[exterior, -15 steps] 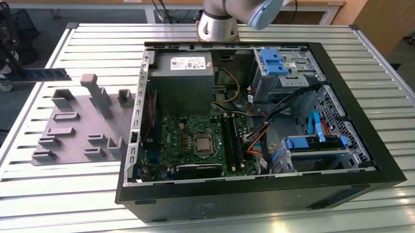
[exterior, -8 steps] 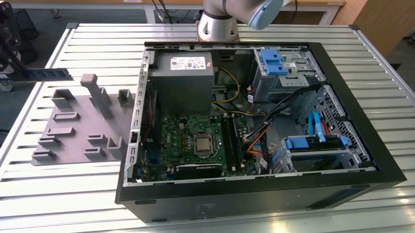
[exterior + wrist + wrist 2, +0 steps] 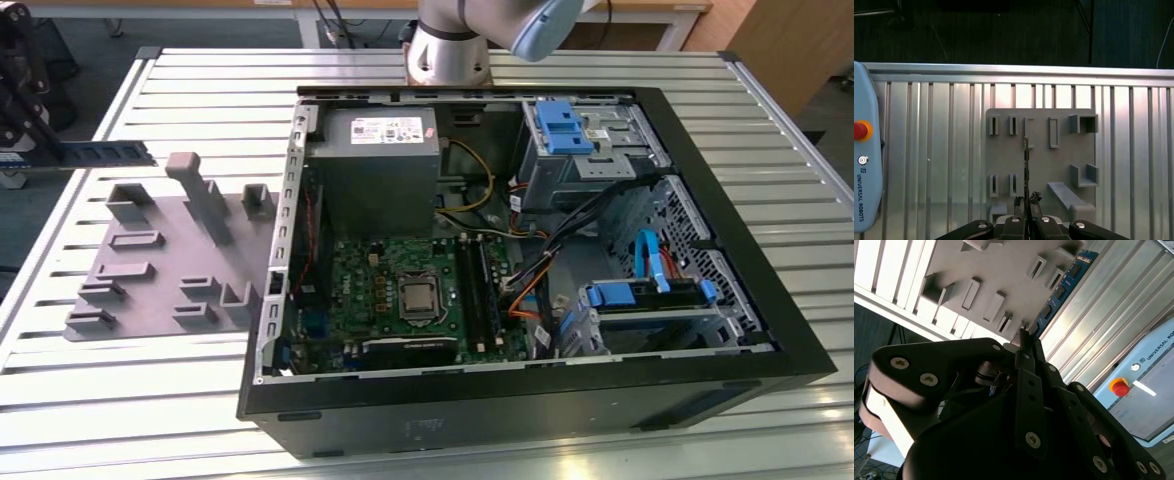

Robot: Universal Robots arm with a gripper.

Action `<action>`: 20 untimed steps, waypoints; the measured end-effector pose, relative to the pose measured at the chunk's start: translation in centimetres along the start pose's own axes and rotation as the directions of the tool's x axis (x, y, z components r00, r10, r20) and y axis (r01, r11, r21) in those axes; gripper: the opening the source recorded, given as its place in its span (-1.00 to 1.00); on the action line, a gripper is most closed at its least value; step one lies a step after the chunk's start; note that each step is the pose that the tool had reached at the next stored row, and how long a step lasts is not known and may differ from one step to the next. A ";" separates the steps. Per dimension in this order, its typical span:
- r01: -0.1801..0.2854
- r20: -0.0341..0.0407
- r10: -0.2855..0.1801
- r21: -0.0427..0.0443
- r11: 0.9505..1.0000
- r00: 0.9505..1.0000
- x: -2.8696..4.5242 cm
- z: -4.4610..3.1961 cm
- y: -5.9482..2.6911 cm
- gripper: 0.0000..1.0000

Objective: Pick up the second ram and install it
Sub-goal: 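Pick up the second ram and move it above second insertion slot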

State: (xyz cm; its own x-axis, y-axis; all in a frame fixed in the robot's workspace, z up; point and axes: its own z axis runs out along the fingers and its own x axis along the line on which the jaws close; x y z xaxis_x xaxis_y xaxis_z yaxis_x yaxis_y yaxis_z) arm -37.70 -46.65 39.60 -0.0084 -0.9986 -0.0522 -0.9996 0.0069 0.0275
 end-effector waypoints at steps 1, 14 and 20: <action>0.000 0.000 0.000 0.000 1.000 1.000 0.00 -0.01 -0.06 -0.72; 0.000 0.000 0.000 0.000 1.000 1.000 -0.01 -0.04 -1.25 -0.72; 0.000 0.000 0.000 0.000 1.000 1.000 -0.02 -0.05 -1.95 -0.72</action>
State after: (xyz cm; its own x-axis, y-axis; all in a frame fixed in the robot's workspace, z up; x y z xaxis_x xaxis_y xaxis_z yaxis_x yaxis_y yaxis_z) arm -35.75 -46.65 39.61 -0.0083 -0.9986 -0.0522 -0.9996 0.0069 0.0275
